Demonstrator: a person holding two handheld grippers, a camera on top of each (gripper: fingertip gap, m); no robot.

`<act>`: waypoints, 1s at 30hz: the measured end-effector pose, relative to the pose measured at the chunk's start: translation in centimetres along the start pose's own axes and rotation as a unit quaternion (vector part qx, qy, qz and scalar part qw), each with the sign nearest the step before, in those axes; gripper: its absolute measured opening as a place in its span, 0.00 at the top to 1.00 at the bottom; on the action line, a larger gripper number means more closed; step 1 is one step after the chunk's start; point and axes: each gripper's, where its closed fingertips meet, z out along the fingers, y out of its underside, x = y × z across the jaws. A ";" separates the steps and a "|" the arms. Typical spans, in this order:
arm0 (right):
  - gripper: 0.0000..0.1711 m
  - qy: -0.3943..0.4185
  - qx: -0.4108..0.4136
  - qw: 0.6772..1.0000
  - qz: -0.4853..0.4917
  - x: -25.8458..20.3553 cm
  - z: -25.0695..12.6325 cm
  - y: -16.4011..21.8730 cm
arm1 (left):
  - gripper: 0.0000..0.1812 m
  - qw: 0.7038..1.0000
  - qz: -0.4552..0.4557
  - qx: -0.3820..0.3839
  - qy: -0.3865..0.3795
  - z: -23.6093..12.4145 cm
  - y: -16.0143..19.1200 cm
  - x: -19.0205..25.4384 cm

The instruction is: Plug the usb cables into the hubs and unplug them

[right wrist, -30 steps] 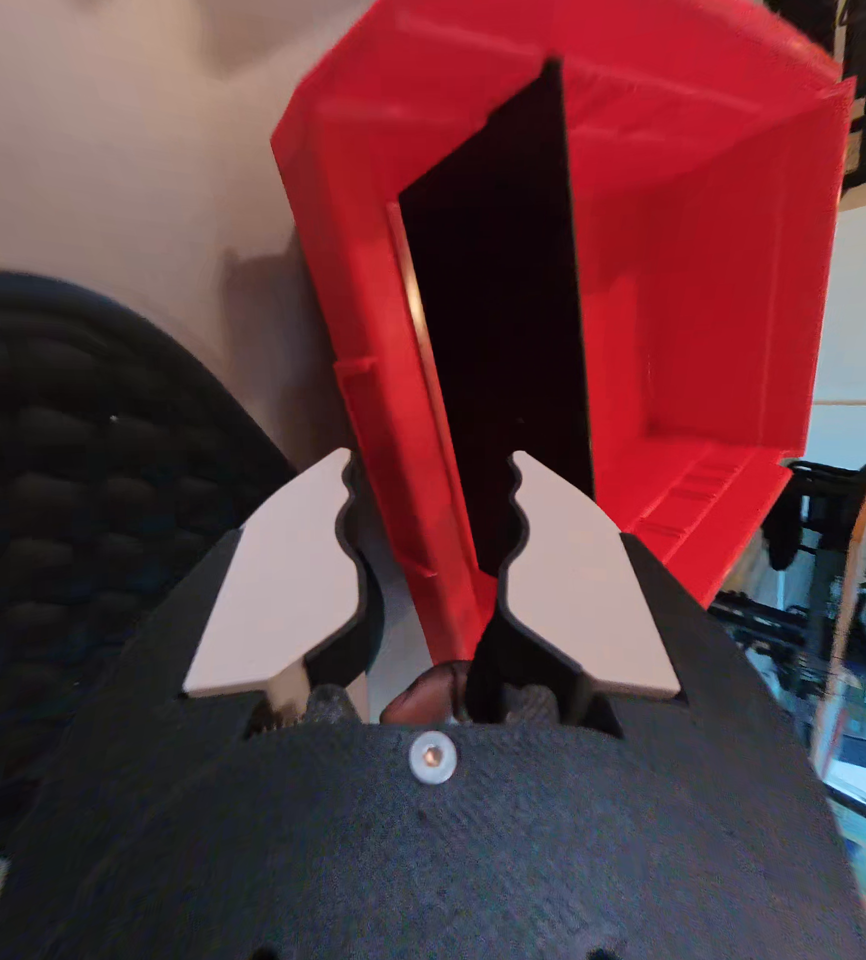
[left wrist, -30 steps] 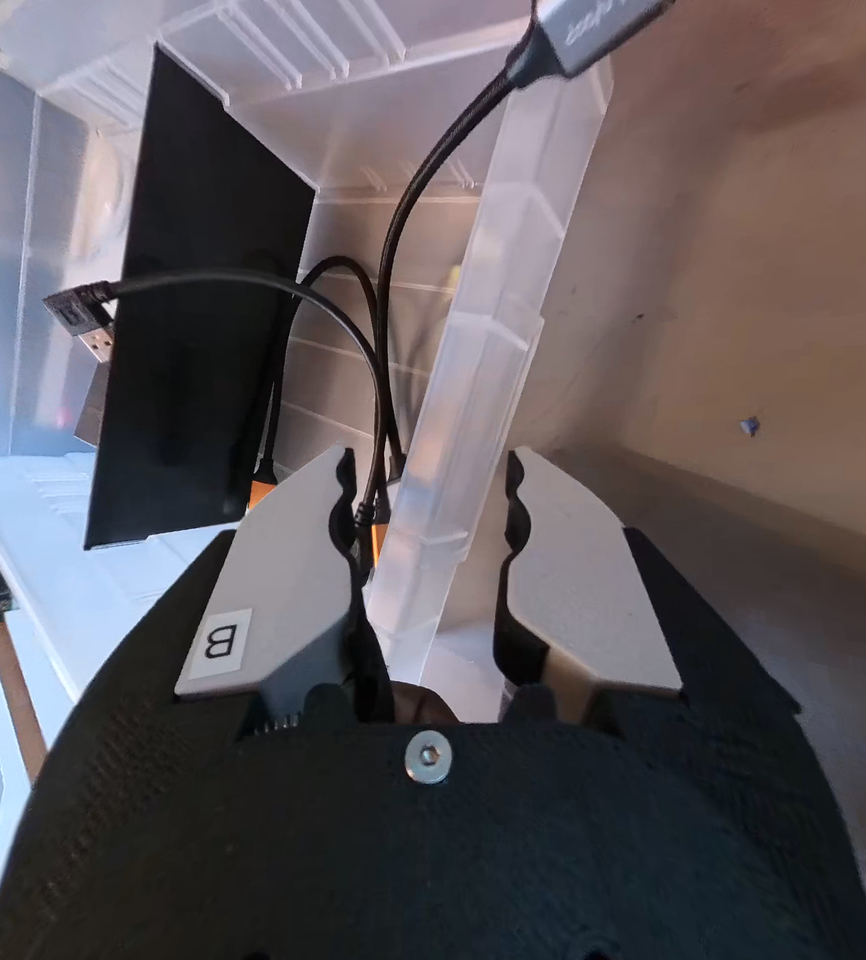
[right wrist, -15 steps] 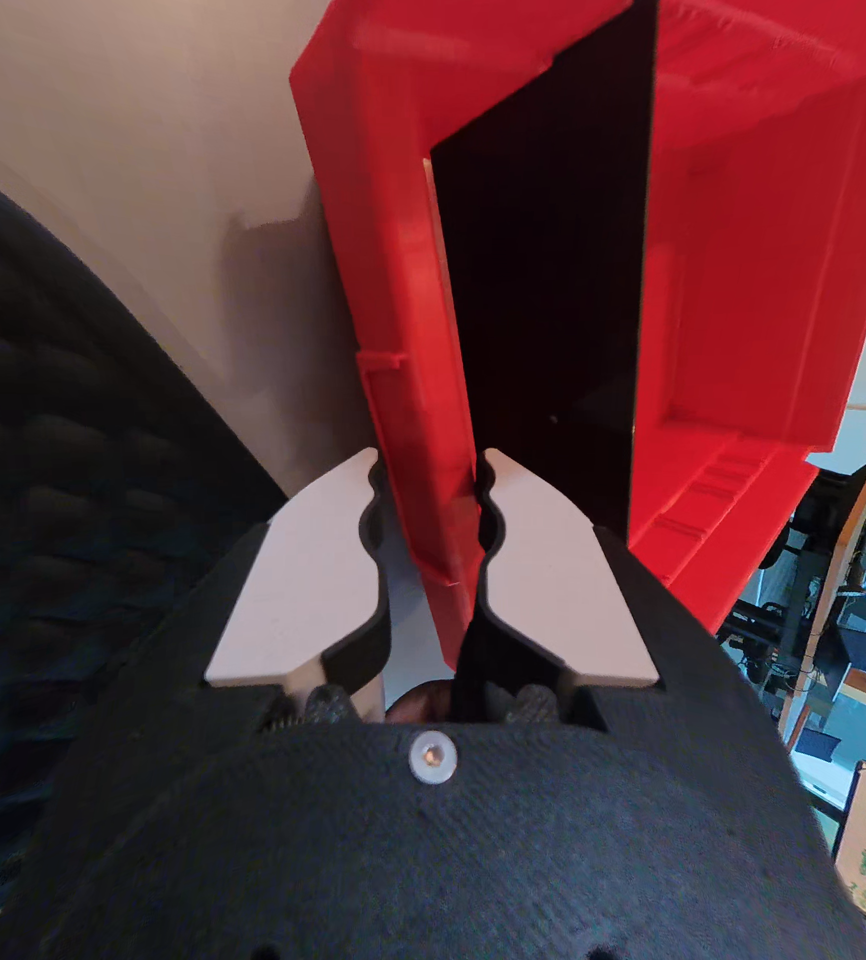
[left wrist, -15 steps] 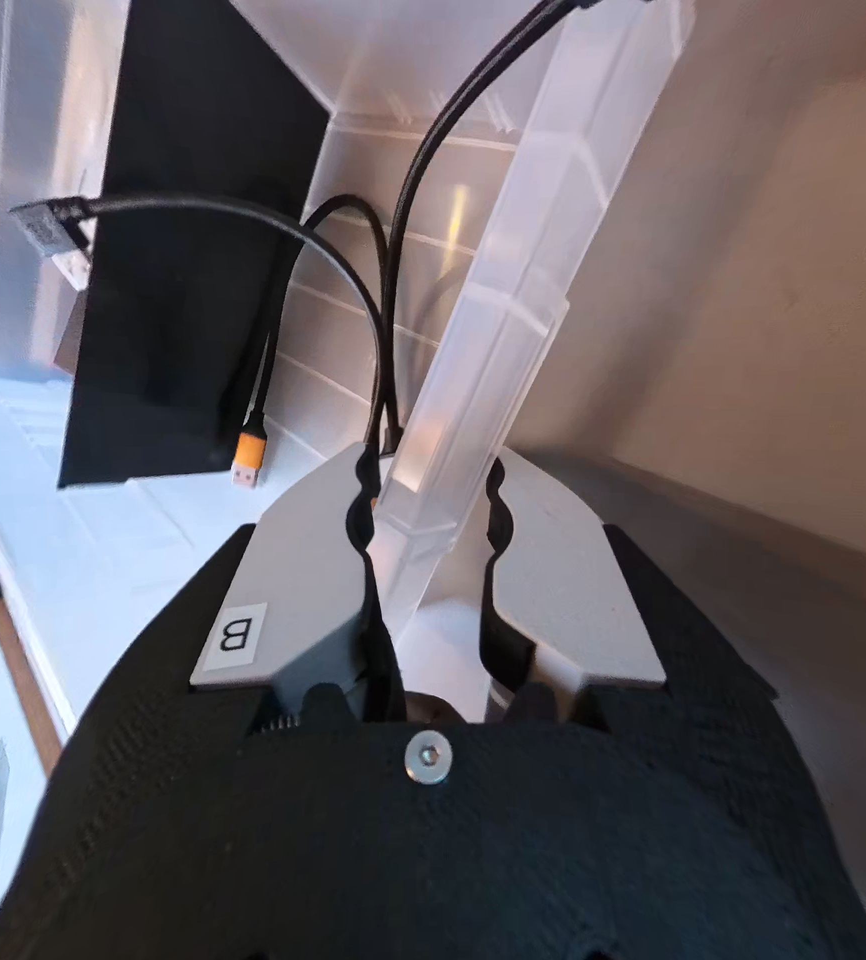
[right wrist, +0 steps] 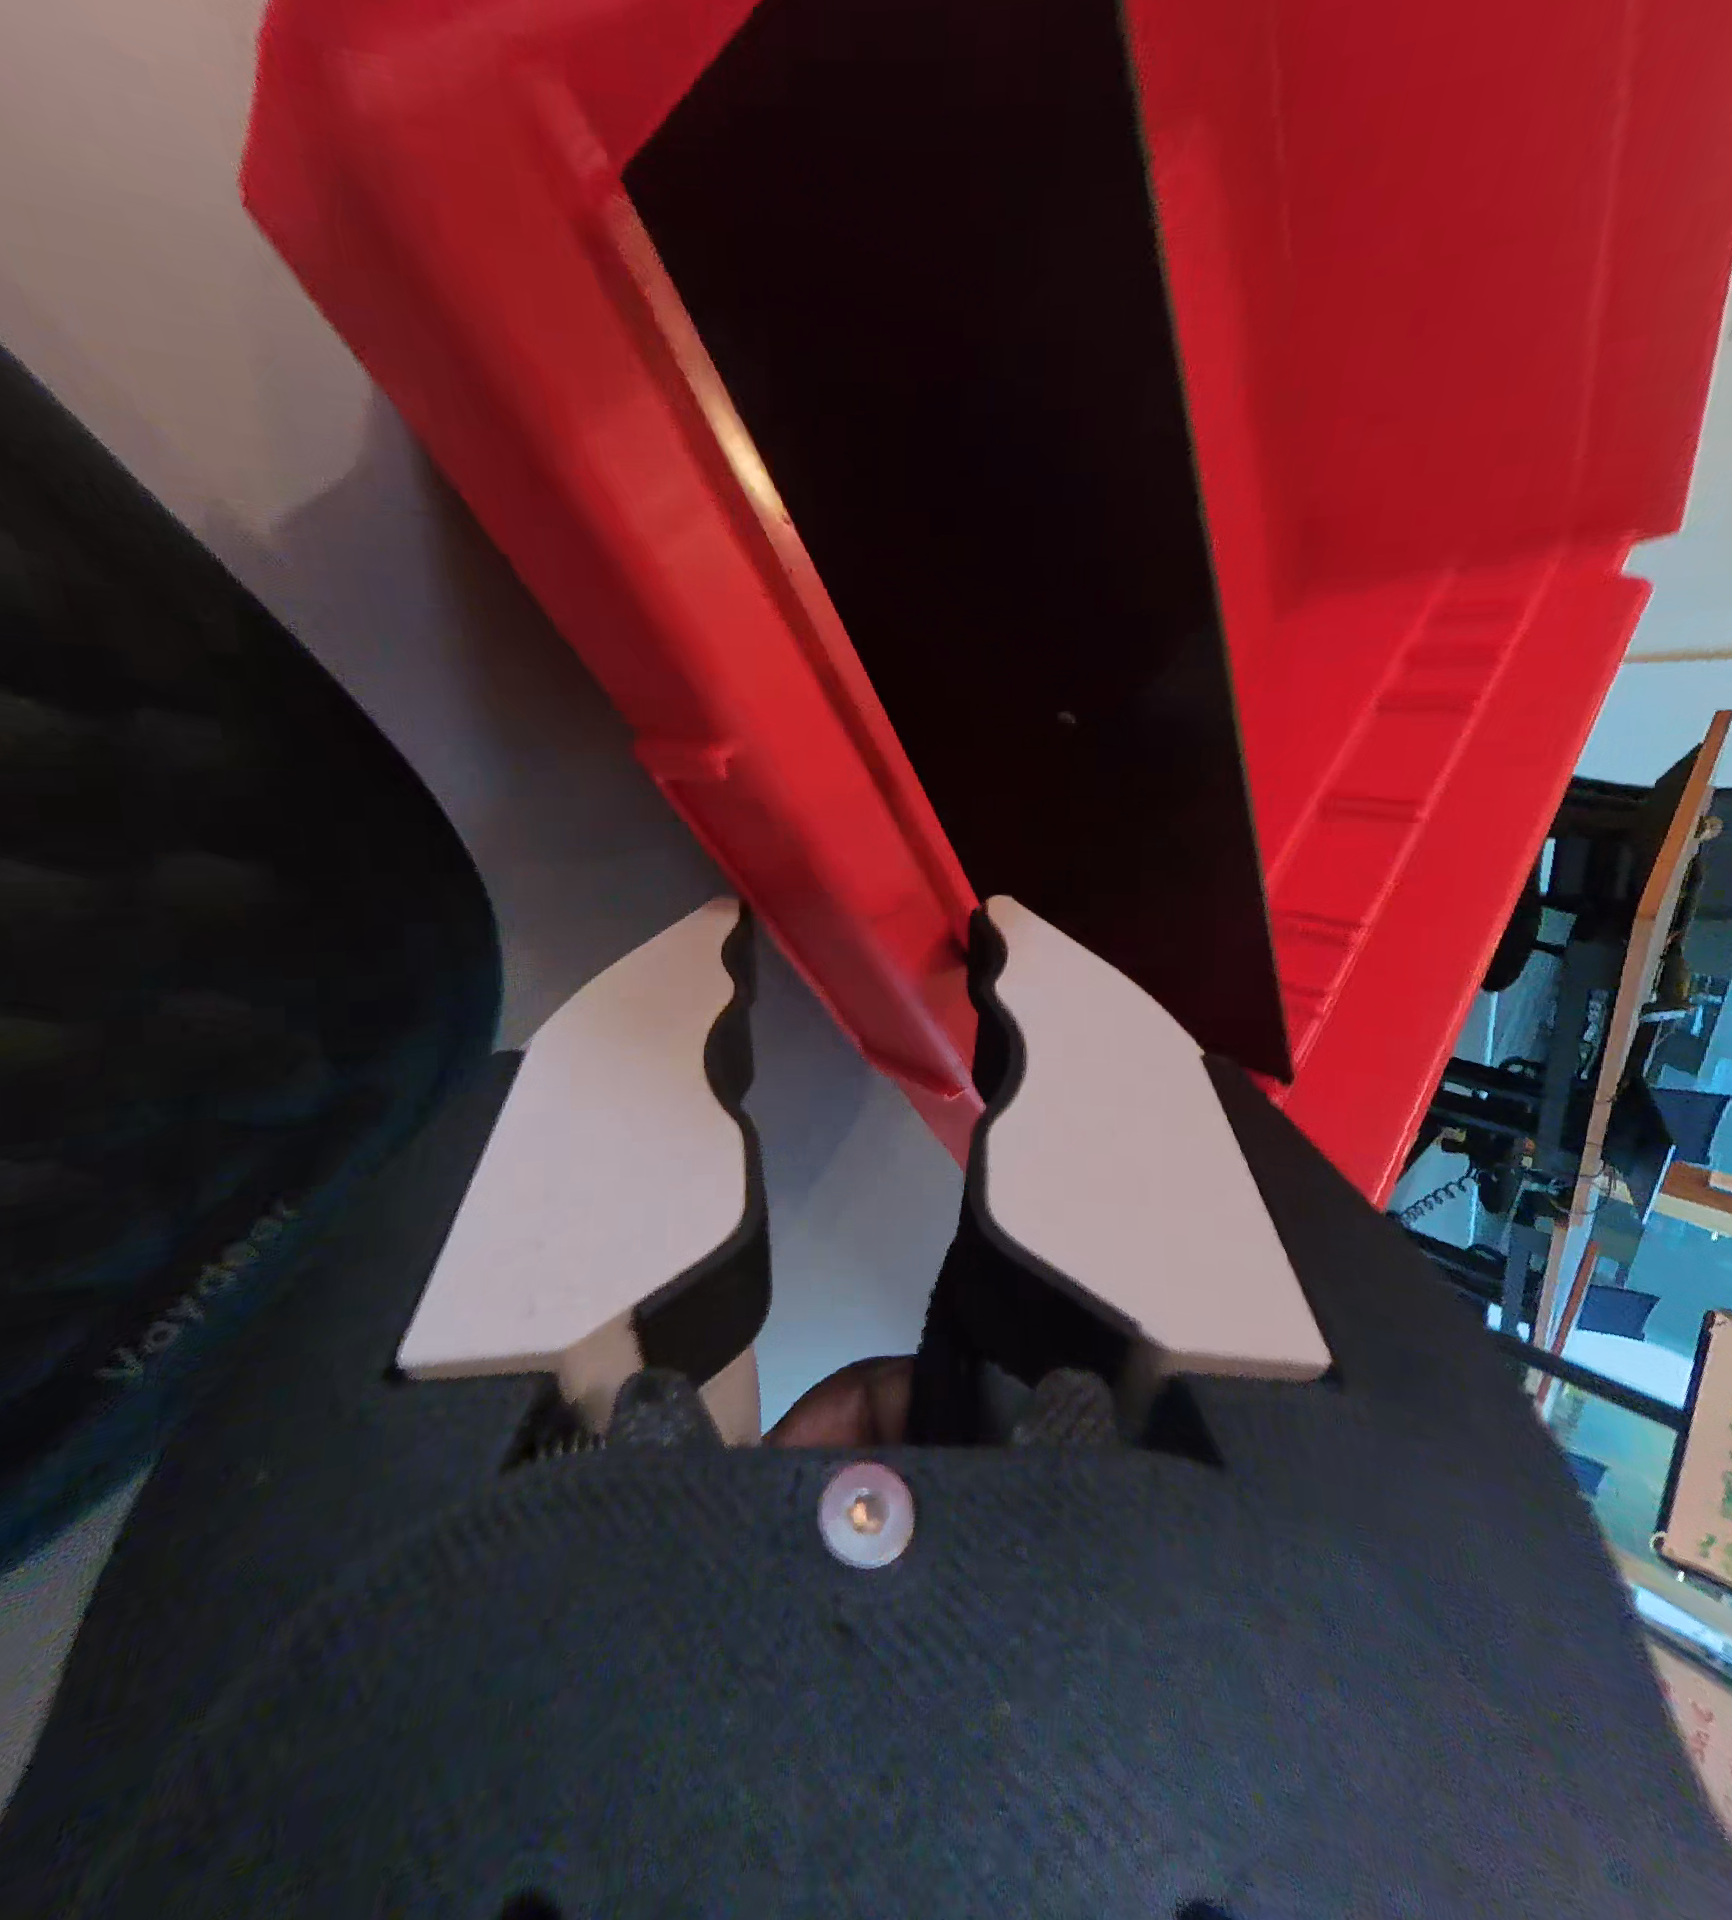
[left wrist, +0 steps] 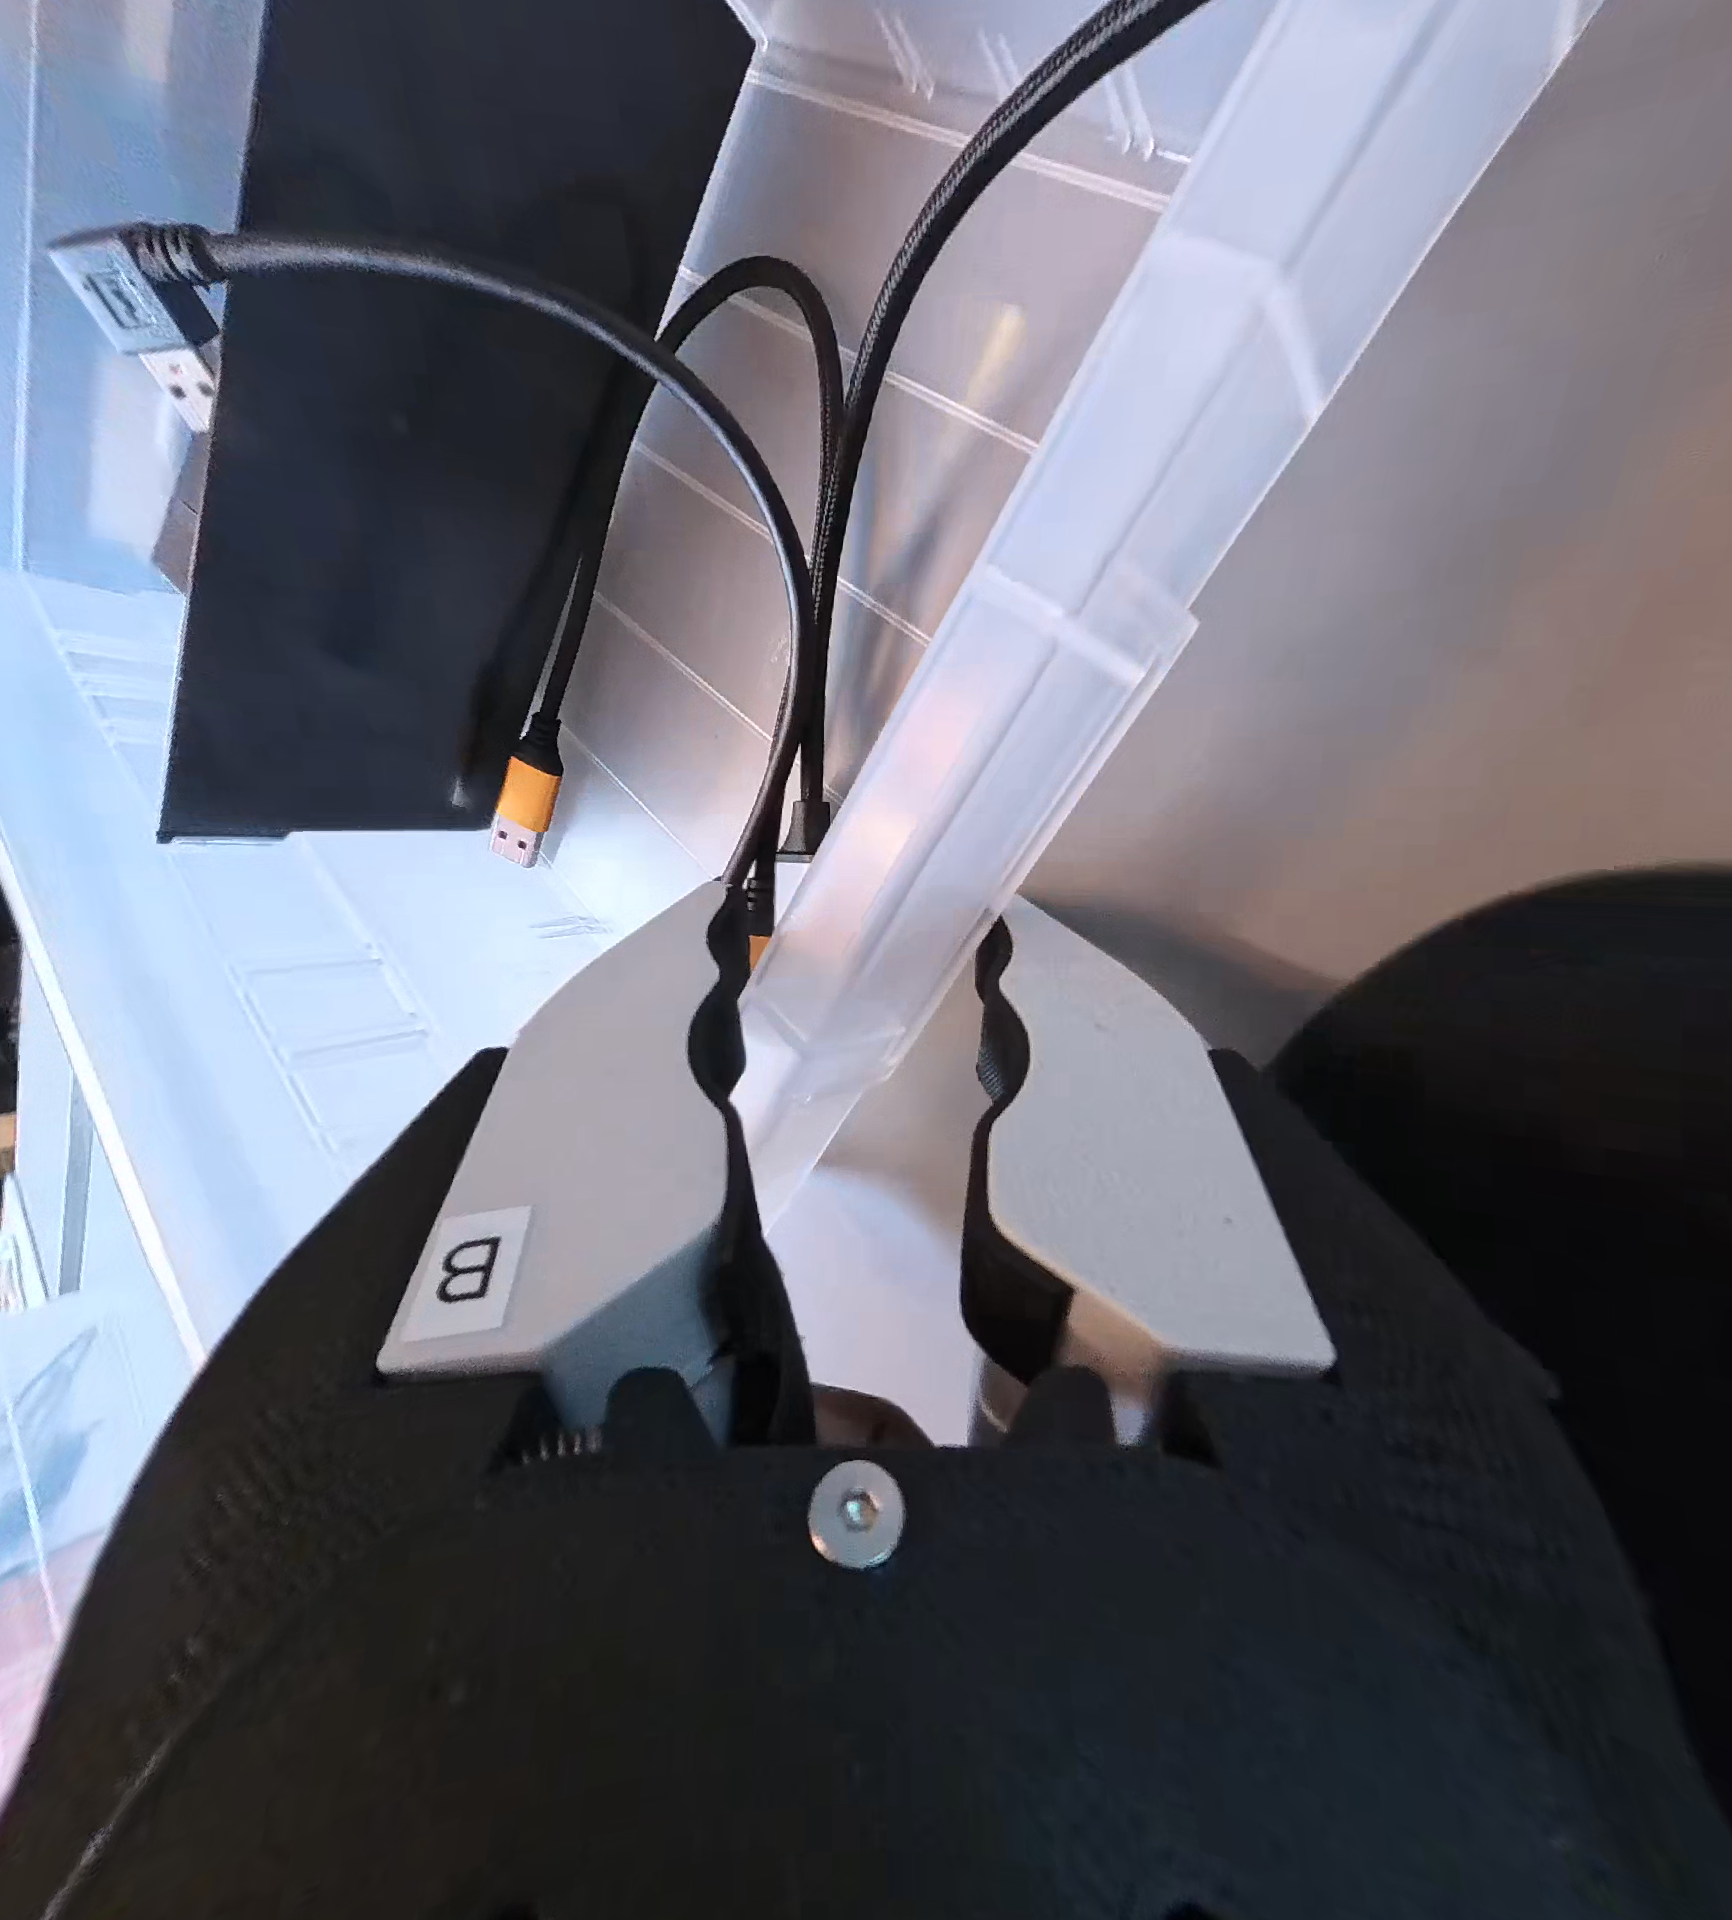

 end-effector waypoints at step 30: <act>0.55 -0.296 0.642 0.685 0.177 -3.8 -15.1 -29.3 | 0.69 0.974 -0.083 0.030 0.208 2.3 -5.5 -17.6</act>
